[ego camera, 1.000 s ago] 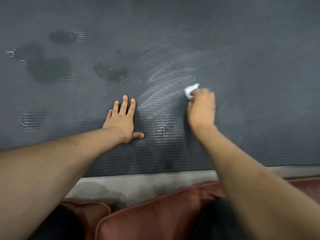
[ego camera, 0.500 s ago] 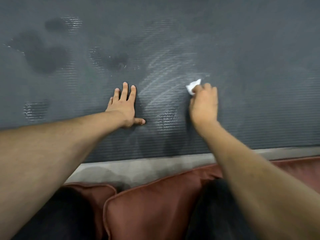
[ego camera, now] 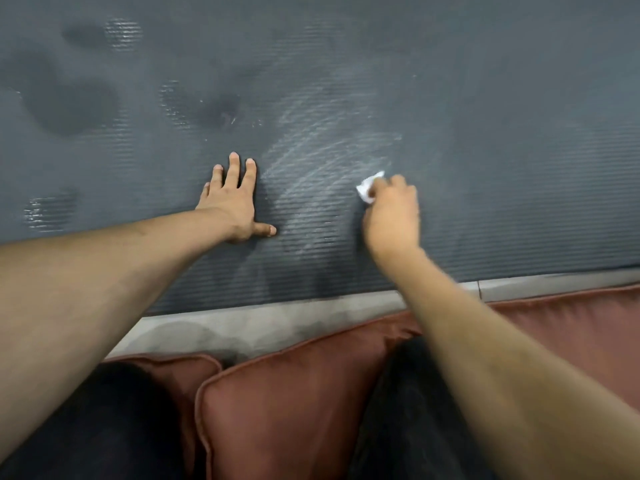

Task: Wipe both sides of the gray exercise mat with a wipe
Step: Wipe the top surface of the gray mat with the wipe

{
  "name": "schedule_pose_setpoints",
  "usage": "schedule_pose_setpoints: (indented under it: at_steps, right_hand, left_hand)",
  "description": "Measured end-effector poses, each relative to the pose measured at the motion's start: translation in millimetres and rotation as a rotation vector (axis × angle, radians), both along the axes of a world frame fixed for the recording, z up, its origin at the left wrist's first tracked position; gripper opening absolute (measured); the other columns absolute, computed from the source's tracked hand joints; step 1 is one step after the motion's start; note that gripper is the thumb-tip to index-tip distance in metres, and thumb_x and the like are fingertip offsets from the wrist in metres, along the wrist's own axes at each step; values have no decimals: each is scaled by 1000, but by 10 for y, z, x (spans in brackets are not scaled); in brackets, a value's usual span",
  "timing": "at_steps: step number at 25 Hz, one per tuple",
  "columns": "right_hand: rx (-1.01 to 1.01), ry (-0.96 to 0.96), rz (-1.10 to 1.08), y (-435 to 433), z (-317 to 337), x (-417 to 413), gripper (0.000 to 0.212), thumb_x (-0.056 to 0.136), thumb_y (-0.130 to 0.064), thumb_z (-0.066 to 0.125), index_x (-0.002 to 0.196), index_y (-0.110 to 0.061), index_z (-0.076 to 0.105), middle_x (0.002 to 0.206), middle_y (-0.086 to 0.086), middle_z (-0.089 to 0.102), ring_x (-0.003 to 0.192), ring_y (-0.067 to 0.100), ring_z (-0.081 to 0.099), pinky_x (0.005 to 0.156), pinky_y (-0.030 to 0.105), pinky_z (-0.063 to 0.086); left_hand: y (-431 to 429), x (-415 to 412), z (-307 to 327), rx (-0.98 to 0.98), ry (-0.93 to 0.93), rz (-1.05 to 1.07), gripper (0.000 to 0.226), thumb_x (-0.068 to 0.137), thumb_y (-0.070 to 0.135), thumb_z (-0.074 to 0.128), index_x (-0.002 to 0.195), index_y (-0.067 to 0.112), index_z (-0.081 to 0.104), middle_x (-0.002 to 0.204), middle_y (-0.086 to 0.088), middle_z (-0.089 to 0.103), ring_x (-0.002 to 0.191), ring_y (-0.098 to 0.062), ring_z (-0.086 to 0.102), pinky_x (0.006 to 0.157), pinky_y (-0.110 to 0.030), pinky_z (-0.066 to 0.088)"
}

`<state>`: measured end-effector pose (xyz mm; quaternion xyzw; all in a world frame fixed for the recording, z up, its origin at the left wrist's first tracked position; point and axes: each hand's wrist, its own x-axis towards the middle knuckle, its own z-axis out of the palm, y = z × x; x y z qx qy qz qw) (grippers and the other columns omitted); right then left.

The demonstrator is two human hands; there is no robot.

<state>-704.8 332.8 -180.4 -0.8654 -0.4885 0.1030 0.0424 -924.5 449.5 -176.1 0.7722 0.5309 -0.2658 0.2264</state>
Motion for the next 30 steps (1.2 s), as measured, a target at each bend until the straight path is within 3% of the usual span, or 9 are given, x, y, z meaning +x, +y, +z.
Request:
schedule_pose_setpoints:
  at_steps: [3, 6, 13, 15, 20, 22, 26, 28, 30]
  right_hand:
    - [-108, 249, 473, -351, 149, -1094, 43, 93, -8, 38, 135, -5, 46, 126, 16, 48, 110, 35, 45, 92, 42, 45]
    - [-50, 282, 811, -412, 170, -1030, 29, 87, -8, 51, 115, -8, 60, 111, 14, 55, 98, 36, 51, 74, 41, 49]
    - [201, -74, -227, -112, -101, 1287, 23, 81, -3, 52, 98, -8, 66, 95, 18, 56, 89, 41, 51, 81, 44, 40]
    - [279, -32, -150, 7, -177, 832, 19, 80, -3, 58, 96, -9, 67, 90, 16, 57, 85, 36, 50, 77, 40, 38]
    - [332, 34, 667, 291, -279, 604, 7, 90, -11, 59, 93, -12, 66, 86, 6, 57, 80, 26, 47, 74, 35, 42]
    - [320, -66, 528, 581, -303, 1270, 12, 89, -13, 55, 90, -12, 66, 85, 11, 57, 81, 31, 50, 73, 37, 36]
    - [331, -107, -258, 1126, -298, 2030, 25, 88, -6, 49, 100, -7, 70, 98, 16, 60, 92, 36, 50, 82, 38, 40]
    - [357, -25, -89, 1399, -342, 1539, 29, 83, -8, 50, 103, -9, 71, 97, 14, 62, 90, 34, 53, 80, 34, 37]
    - [381, 44, 412, 1519, -378, 936, 26, 82, -13, 48, 94, -10, 71, 89, 11, 63, 82, 31, 54, 75, 33, 36]
  left_hand:
    - [-23, 63, 76, -2, 26, 25, 132, 77, 63, 77, 160, 19, -15, 168, -7, -22, 156, -36, -6, 127, -49, 13]
    - [-57, 263, 204, 62, 81, 29, 126, 76, 51, 84, 161, 15, -2, 169, -7, -14, 154, -37, 7, 117, -55, 28]
    - [-122, 1040, 172, 160, -158, -250, 90, 92, 45, 63, 162, 31, 6, 170, -3, -6, 155, -34, 5, 120, -58, 23]
    - [-34, 1243, 124, 184, -162, -256, 95, 91, 53, 64, 161, 32, 4, 170, -2, -6, 155, -34, 3, 121, -60, 19]
    - [345, 1390, 76, 94, -88, -236, 124, 76, 70, 71, 161, 33, -11, 169, 4, -18, 156, -31, -8, 121, -64, 13]
    - [410, 1379, 26, 41, -81, -202, 136, 68, 74, 75, 159, 34, -17, 167, 6, -26, 156, -31, -12, 121, -66, 11]
    - [422, 1422, -26, -8, -82, -182, 139, 68, 72, 77, 156, 37, -25, 163, 8, -34, 155, -31, -20, 121, -68, 6]
    - [427, 1441, -28, -20, -78, -165, 139, 69, 69, 78, 155, 38, -27, 162, 8, -37, 154, -31, -22, 120, -69, 4]
    - [437, 1458, -30, -21, -65, -159, 139, 69, 68, 79, 155, 38, -27, 161, 9, -38, 154, -30, -23, 120, -69, 4]
